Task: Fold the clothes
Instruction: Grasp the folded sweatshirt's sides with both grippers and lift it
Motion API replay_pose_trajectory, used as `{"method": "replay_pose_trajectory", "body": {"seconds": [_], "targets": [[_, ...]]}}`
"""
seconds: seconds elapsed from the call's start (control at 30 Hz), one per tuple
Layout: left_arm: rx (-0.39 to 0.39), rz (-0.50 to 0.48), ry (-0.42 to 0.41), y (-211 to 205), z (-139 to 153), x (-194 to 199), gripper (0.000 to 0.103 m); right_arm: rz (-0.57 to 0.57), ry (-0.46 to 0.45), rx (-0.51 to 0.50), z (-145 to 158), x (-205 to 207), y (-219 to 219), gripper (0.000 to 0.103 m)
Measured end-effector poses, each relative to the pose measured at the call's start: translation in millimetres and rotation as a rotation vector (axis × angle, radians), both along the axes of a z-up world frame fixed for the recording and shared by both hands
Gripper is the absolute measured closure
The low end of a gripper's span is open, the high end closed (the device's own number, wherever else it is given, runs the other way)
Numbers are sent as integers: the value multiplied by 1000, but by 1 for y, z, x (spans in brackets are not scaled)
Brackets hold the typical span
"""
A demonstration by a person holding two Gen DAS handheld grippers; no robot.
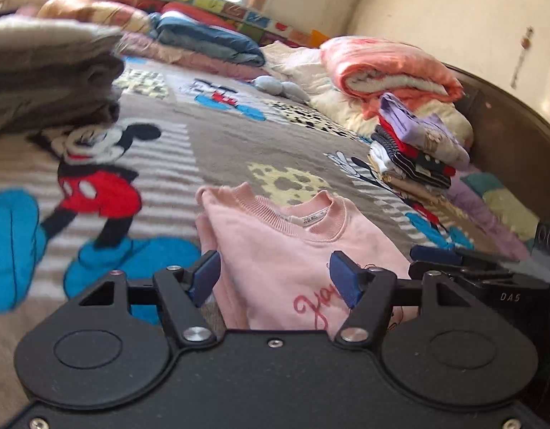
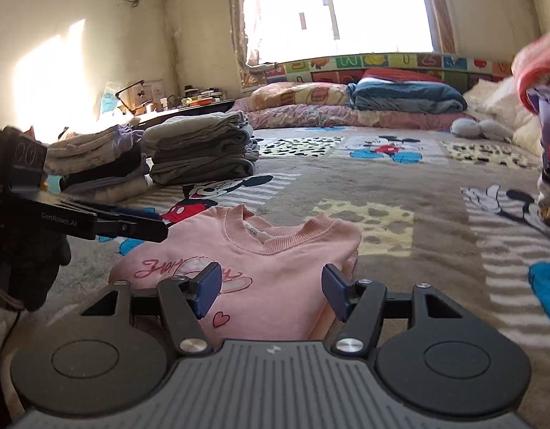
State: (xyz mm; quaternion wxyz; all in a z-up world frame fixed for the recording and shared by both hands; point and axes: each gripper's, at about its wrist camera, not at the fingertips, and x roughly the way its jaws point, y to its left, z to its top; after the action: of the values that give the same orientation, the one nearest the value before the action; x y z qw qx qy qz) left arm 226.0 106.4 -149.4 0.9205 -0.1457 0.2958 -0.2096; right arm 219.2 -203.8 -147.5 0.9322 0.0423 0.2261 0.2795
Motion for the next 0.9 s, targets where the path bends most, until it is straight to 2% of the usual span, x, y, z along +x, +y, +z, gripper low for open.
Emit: {"method": "replay_pose_trajectory", "body": {"seconds": [0.17,0.23,0.33,0.47,0.53,0.7,0.8,0.9], "targets": [[-206,106,160,11,-13,-9,24,-128,228,250,-19,11,-30,29],[-233,128,203,9,-15,-11,21,-146,333,380,-32,14,-40,28],[-245,156,245,4,-18,-9,19,-140,419,468,-46,19,-39,27],[-343,175,263,7,-25,1,15,-162,455,532,-55,30,-36,27],[-352,161,265,4,-25,8,15,-167,458,546,-57,38,-34,27],[-363,143,262,-3,-29,24,16,-150,434,500,-60,61,-20,28],[-363,153,264,-2,-31,27,26,-146,431,496,-63,68,-19,35],[-388,165,278,2,-33,26,33,-150,436,519,-67,70,-22,46]]}}
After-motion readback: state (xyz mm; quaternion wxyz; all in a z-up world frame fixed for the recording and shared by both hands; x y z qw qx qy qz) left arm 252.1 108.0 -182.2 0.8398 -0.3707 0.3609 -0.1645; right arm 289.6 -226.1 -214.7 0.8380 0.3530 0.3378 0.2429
